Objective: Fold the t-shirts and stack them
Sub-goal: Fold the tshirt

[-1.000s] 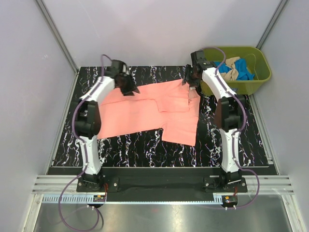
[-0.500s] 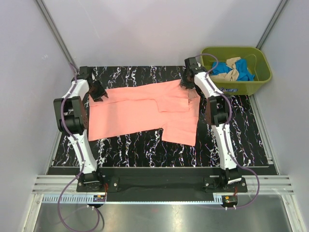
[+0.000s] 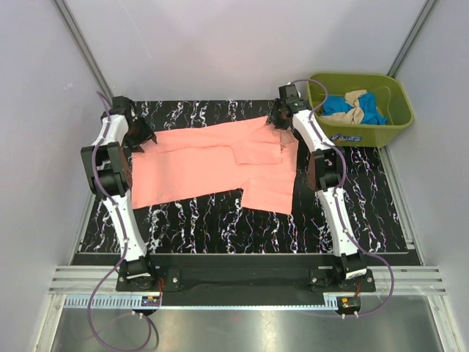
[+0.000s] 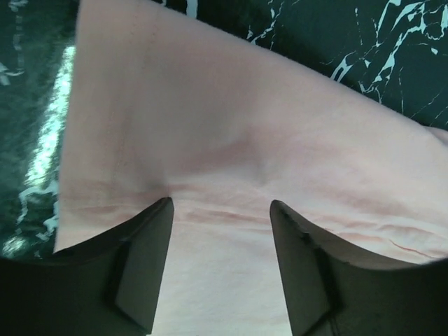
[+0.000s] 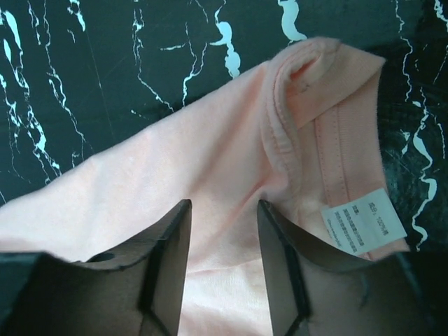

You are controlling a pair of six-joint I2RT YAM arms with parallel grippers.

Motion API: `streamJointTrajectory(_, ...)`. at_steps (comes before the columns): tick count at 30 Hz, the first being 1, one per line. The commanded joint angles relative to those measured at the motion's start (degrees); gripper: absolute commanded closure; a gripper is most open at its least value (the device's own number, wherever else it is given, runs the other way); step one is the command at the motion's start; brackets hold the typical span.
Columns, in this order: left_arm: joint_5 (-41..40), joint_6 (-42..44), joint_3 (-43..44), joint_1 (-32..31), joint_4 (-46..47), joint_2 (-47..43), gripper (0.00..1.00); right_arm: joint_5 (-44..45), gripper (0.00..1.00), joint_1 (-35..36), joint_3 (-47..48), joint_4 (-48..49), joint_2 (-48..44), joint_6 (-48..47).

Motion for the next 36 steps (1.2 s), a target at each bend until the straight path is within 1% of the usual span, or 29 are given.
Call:
streamJointTrajectory(1, -4.88, 1.93, -0.6, -0.45, -1.24, -9.18, 0.34, -0.68, 0.48, 1.69, 0.99, -1.53, -8.08, -3.03)
streamJointTrajectory(2, -5.41, 1.84, -2.0, -0.71, -1.15, -11.29, 0.33, -0.59, 0.47, 1.95, 0.12, -2.41, -11.31, -3.56)
streamJointTrajectory(3, -5.76, 1.75, -5.15, -1.41, -1.06, -15.48, 0.33, -0.5, 0.43, 2.3, -0.24, -4.33, -13.08, -4.35)
streamJointTrajectory(4, -6.11, 1.67, -6.92, -1.77, -1.67, -17.79, 0.32, 0.2, 0.4, 3.26, -0.85, -5.57, -14.76, -5.23)
streamJointTrajectory(5, -7.6, 1.58, -10.94, -2.29, -2.02, -22.68, 0.32, 0.03, 0.38, 3.53, -2.25, -6.8, -18.25, -5.15)
streamJointTrajectory(7, -10.32, 0.44, -16.31, -3.79, -2.29, -28.24, 0.32, -0.94, 0.36, 3.89, -3.84, -11.02, -21.61, -3.49)
streamJointTrajectory(8, -11.12, -0.44, -23.3, -3.79, -1.77, -34.45, 0.33, -1.55, 0.35, 4.58, -7.06, -12.08, -25.46, -3.31)
streamJointTrajectory(10, -11.48, -3.6, -30.89, -2.92, 0.16, -40.72, 0.34, -2.43, 0.33, 5.38, -12.43, -12.71, -30.04, -2.87)
streamJointTrajectory(11, -10.61, -4.3, -37.63, -2.3, 0.87, -43.71, 0.37, -4.61, 0.33, 6.25, -18.9, -12.27, -34.76, -2.69)
streamJointTrajectory(12, -10.08, -5.36, -40.57, -1.34, 1.31, -48.7, 0.4, -5.5, 0.33, 6.7, -22.44, -10.78, -37.25, -2.34)
streamJointTrajectory(13, -9.72, -5.71, -43.12, -0.9, 1.31, -50.84, 0.42, -7.16, 0.33, 7.22, -26.13, -9.72, -42.06, -1.99)
streamJointTrajectory(14, -9.46, -6.41, -47.15, -0.28, 1.23, -54.16, 0.45, -8.14, 0.33, 8.01, -33.22, -7.89, -44.45, -1.72)
streamJointTrajectory(16, -9.11, -7.47, -50.69, 1.56, 0.96, -56.82, 0.46, -11.13, 0.33, 8.37, -39.76, -6.56, -50.68, -1.02)
streamJointTrajectory(17, -7.28, -8.69, -54.19, 4.27, 0.88, -59.01, 0.46, -12.01, 0.33, 8.54, -45.62, -5.16, -52.55, -0.84)
streamJointTrajectory(19, -5.42, -9.06, -57.63, 7.71, 2.01, -60.61, 0.39, -13.76, 0.33, 8.46, -50.93, -4.27, -57.37, -1.28)
streamJointTrajectory(20, -4.37, -8.54, -60.26, 10.07, 2.71, -61.14, 0.37, -14.21, 0.33, 8.46, -55.13, -3.57, -58.53, -1.63)
streamJointTrajectory(21, -3.58, -8.01, -61.16, 11.14, 4.03, -60.79, 0.36, -14.56, 0.32, 8.55, -56.91, -3.47, -59.59, -1.72)
streamJointTrajectory(25, -3.48, -6.16, -61.43, 13.17, 6.58, -55.0, 0.36, -16.75, 0.32, 8.46, -65.44, -2.16, -64.77, -2.77)
streamJointTrajectory(28, -5.58, -5.11, -60.29, 14.14, 8.96, -49.56, 0.37, -17.55, 0.32, 8.37, -73.25, -0.32, -67.67, -3.39)
streamJointTrajectory(31, -6.29, -5.36, -59.32, 14.58, 9.14, -46.82, 0.4, -17.81, 0.32, 8.11, -76.78, 0.31, -69.61, -4.36)
streamJointTrajectory(36, -6.56, -7.65, -60.02, 14.84, 10.63, -43.83, 0.42, -17.9, 0.32, 6.7, -78.55, 0.39, -71.28, -5.06)
